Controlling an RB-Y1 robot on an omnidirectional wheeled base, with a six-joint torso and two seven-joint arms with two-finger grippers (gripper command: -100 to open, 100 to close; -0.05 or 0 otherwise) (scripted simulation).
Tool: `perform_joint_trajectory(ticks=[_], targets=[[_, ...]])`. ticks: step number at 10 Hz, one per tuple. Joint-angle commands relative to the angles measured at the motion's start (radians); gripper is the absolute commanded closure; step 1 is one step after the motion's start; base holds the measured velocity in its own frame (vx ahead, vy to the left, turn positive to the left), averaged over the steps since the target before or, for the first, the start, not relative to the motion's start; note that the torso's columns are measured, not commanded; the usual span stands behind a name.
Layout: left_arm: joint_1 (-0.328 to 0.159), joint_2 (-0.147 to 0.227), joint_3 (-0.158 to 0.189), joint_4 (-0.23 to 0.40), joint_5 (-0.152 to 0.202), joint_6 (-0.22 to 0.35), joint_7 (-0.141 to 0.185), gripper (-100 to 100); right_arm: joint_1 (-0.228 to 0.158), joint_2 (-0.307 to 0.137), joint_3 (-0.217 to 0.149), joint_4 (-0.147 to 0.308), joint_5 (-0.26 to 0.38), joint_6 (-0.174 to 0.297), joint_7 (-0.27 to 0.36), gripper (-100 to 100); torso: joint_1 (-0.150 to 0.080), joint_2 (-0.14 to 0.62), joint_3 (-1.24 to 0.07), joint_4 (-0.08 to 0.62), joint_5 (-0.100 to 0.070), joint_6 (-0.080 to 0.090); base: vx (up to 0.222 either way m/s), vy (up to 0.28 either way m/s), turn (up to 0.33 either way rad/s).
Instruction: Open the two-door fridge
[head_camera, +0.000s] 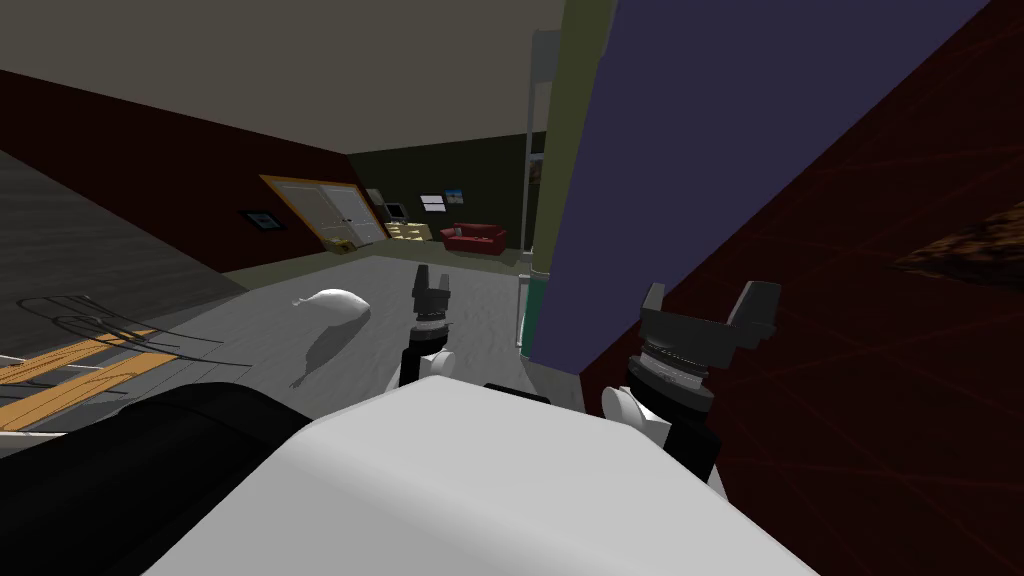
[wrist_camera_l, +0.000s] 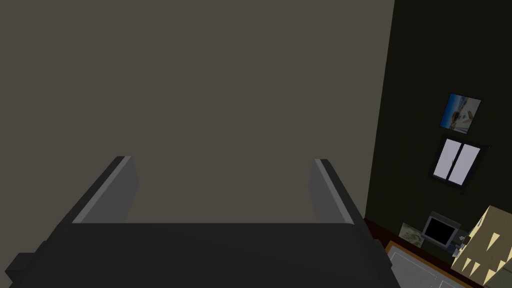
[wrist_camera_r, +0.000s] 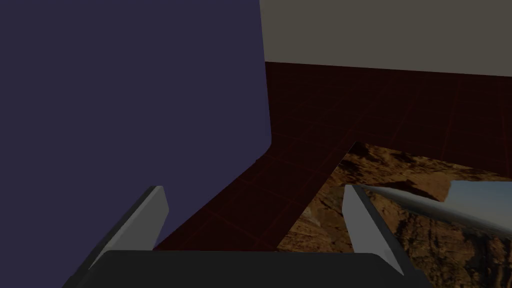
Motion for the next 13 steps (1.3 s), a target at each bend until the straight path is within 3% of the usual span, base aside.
perform_joint_trajectory(ticks=[1, 9, 10, 13], targets=[[0.000, 0.000, 0.000, 0.000, 0.000, 0.000, 0.000, 0, 0.000, 0.000, 0.000, 0.000, 0.000, 0.000, 0.000, 0, 0.000, 0.040, -0.082, 0.041, 0.000, 0.000, 0.000, 0.000, 0.000], [0.000, 0.000, 0.000, 0.000, 0.000, 0.000, 0.000, 0, 0.000, 0.000, 0.000, 0.000, 0.000, 0.000, 0.000, 0, 0.000, 0.618, -1.234, 0.617, 0.000, 0.000, 0.000, 0.000, 0.000], [0.000, 0.000, 0.000, 0.000, 0.000, 0.000, 0.000, 0, 0.007, -0.038, -0.014, 0.000, 0.011, 0.004, 0.008, -100, 0.000, 0.691, -1.382, 0.691, 0.000, 0.000, 0.019, 0.010, 0.069], [0.000, 0.000, 0.000, 0.000, 0.000, 0.000, 0.000, 0, 0.037, -0.113, -0.068, 0.000, 0.053, 0.021, 0.040, -100, 0.001, 0.736, -1.476, 0.736, 0.000, 0.000, 0.036, 0.031, 0.113]])
